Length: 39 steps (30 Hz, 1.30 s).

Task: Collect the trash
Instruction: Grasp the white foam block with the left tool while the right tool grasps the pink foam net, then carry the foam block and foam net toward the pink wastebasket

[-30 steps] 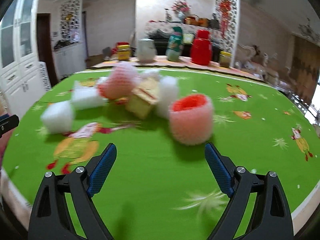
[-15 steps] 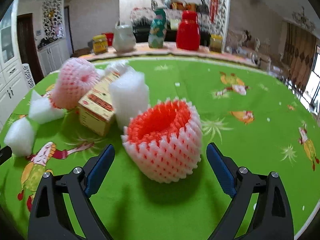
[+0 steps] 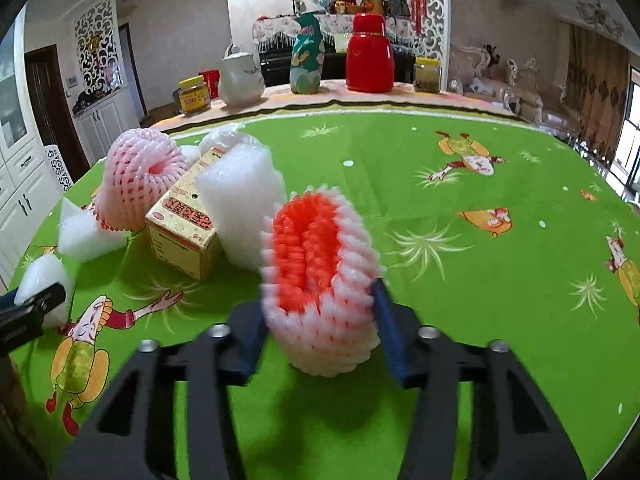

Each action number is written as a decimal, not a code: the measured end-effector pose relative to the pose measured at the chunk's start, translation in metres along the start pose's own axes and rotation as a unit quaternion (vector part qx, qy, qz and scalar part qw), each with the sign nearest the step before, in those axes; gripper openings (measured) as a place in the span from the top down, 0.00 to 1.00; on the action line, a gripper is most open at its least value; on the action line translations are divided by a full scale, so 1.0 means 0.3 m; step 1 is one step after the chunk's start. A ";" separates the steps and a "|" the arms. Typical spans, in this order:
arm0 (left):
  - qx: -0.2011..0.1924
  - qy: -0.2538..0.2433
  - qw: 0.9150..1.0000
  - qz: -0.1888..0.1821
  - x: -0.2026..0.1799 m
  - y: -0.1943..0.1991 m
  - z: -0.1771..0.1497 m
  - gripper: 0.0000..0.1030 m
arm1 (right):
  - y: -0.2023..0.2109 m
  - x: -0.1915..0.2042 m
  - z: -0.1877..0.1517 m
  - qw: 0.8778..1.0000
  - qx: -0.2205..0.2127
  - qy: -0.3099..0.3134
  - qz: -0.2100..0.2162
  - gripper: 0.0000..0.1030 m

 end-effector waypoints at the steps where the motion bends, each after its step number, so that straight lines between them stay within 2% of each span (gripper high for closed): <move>1: 0.004 0.004 1.000 0.006 0.005 -0.020 0.013 0.09 | 0.005 0.005 0.001 1.000 -0.003 0.003 -0.002 0.60; 3: 0.013 0.007 1.000 0.009 0.016 -0.044 0.017 0.18 | 0.009 0.008 0.001 1.000 -0.007 0.007 -0.002 0.60; 4: 0.015 0.009 1.000 0.012 0.026 -0.059 0.019 0.29 | 0.010 0.008 0.001 1.000 -0.008 0.007 -0.001 0.61; 5: 0.018 0.012 1.000 0.009 0.037 -0.071 0.016 0.35 | 0.010 0.005 0.001 1.000 -0.008 0.006 0.000 0.61; 18: -0.034 0.007 0.997 -0.065 0.050 0.016 0.009 0.37 | -0.001 -0.005 0.001 1.000 -0.003 0.004 0.004 0.61; 26: -0.063 -0.004 0.995 -0.080 0.037 0.120 0.003 0.37 | 0.015 0.010 0.004 1.000 -0.015 0.016 0.006 0.61; 33: -0.081 -0.016 0.993 -0.085 0.086 0.236 -0.070 0.37 | 0.057 0.048 -0.008 0.999 -0.033 0.020 0.019 0.61; 39: -0.112 -0.028 0.990 -0.083 0.143 0.328 -0.127 0.36 | 0.183 0.152 -0.023 0.997 -0.054 0.047 0.033 0.61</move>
Point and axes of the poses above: each gripper's, at about its wrist camera, not at the fingertips, and y roughly against the way its jaws point, x to its left, z to its top, the point moved 1 cm from there along -y, roughly the way its jaws point, and after that the axes turned 15 degrees about y, right-handed, at the moved point
